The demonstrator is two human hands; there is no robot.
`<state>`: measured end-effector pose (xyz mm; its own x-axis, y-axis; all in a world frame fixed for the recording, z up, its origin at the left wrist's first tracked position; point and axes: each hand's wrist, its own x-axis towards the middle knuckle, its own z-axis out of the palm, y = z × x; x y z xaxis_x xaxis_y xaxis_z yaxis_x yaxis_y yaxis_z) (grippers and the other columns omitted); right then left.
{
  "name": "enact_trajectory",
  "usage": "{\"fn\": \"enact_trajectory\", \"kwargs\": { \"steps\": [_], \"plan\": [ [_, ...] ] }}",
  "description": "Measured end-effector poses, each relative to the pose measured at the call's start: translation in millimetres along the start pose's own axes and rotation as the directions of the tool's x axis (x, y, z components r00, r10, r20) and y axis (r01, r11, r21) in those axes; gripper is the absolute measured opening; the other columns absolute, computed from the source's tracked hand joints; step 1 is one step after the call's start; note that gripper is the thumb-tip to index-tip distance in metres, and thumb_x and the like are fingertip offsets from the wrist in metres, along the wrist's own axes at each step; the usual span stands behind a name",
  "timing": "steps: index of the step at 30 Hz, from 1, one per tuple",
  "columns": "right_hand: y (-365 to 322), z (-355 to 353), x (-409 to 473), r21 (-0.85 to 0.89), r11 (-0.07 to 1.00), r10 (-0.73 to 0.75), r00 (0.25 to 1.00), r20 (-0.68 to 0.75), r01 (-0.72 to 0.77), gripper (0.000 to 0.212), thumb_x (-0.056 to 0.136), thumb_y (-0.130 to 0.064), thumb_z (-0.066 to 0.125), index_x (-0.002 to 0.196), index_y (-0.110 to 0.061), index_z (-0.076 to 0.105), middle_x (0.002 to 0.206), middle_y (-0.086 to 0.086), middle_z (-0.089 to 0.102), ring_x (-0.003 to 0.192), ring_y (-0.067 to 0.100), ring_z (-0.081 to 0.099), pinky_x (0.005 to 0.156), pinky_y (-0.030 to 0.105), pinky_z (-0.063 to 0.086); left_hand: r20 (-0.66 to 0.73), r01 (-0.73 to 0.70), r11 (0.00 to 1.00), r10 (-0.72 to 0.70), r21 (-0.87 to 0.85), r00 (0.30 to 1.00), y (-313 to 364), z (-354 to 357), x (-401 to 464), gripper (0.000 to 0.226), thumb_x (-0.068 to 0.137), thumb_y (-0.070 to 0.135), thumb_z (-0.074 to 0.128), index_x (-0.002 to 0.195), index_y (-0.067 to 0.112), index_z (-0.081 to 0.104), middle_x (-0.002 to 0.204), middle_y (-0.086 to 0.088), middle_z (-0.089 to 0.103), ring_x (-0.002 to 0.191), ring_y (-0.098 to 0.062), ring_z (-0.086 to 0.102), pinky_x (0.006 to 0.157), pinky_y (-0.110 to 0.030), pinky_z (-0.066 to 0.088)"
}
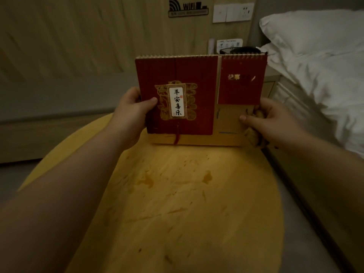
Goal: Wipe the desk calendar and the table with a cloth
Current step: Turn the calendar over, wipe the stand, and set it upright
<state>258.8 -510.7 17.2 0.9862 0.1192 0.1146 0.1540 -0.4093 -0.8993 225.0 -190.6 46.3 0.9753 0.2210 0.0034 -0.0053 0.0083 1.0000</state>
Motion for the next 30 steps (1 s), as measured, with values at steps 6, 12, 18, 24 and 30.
{"fn": "enact_trajectory", "kwargs": {
  "steps": [6, 12, 18, 24, 30],
  "plan": [
    [17, 4, 3, -0.005, 1.000, -0.003, 0.999, 0.037, 0.004, 0.007, 0.099, -0.026, 0.072, 0.099, -0.022, 0.065, 0.064, 0.011, 0.070, 0.054, 0.033, 0.069, 0.050, 0.043, 0.059, 0.005, -0.003, 0.998, 0.002, 0.058, 1.000, -16, -12, 5, 0.026, 0.106, 0.008, 0.055, 0.128, 0.022, 0.061, 0.127, 0.003, 0.074, 0.111, -0.012, 0.074, 0.082, -0.036, 0.058],
    [13, 8, 1, -0.019, 1.000, 0.005, 1.000, 0.020, -0.005, 0.010, 0.099, -0.027, 0.072, 0.098, -0.019, 0.065, 0.065, 0.013, 0.073, 0.050, 0.031, 0.070, 0.045, 0.037, 0.056, -0.003, -0.035, 0.994, 0.035, 0.108, 0.999, -24, -17, 4, 0.039, 0.108, 0.009, 0.054, 0.145, 0.022, 0.053, 0.141, 0.004, 0.066, 0.124, -0.014, 0.066, 0.088, -0.035, 0.057],
    [2, 12, -6, -0.077, 0.996, 0.043, 0.999, 0.017, -0.042, 0.012, 0.099, -0.029, 0.072, 0.101, -0.018, 0.067, 0.066, 0.011, 0.074, 0.054, 0.034, 0.071, 0.046, 0.042, 0.060, -0.031, -0.054, 0.993, 0.057, 0.105, 0.998, -29, -19, 6, 0.040, 0.109, 0.010, 0.053, 0.147, 0.022, 0.052, 0.140, 0.007, 0.067, 0.114, -0.006, 0.071, 0.072, -0.020, 0.061],
    [-21, 3, -31, -0.121, 0.981, 0.155, 0.988, 0.009, -0.153, 0.028, 0.097, -0.044, 0.070, 0.101, -0.016, 0.066, 0.065, 0.012, 0.074, 0.047, 0.025, 0.069, 0.037, 0.027, 0.049, -0.065, -0.008, 0.987, 0.019, 0.160, 0.998, -27, -19, -2, 0.050, 0.109, 0.018, 0.056, 0.157, 0.020, 0.042, 0.153, 0.002, 0.057, 0.135, -0.014, 0.059, 0.112, -0.043, 0.050],
    [-32, 12, -94, 0.329, 0.778, 0.544, 0.836, 0.075, -0.535, 0.027, 0.097, -0.043, 0.067, 0.099, -0.018, 0.077, 0.093, 0.013, 0.079, 0.079, 0.026, 0.075, 0.057, 0.034, 0.055, -0.261, -0.096, 0.948, 0.180, 0.305, 0.948, -10, -1, -88, 0.026, 0.104, 0.025, 0.064, 0.129, 0.034, 0.063, 0.122, 0.010, 0.072, 0.109, -0.009, 0.069, 0.099, -0.042, 0.059]
  ]
}}
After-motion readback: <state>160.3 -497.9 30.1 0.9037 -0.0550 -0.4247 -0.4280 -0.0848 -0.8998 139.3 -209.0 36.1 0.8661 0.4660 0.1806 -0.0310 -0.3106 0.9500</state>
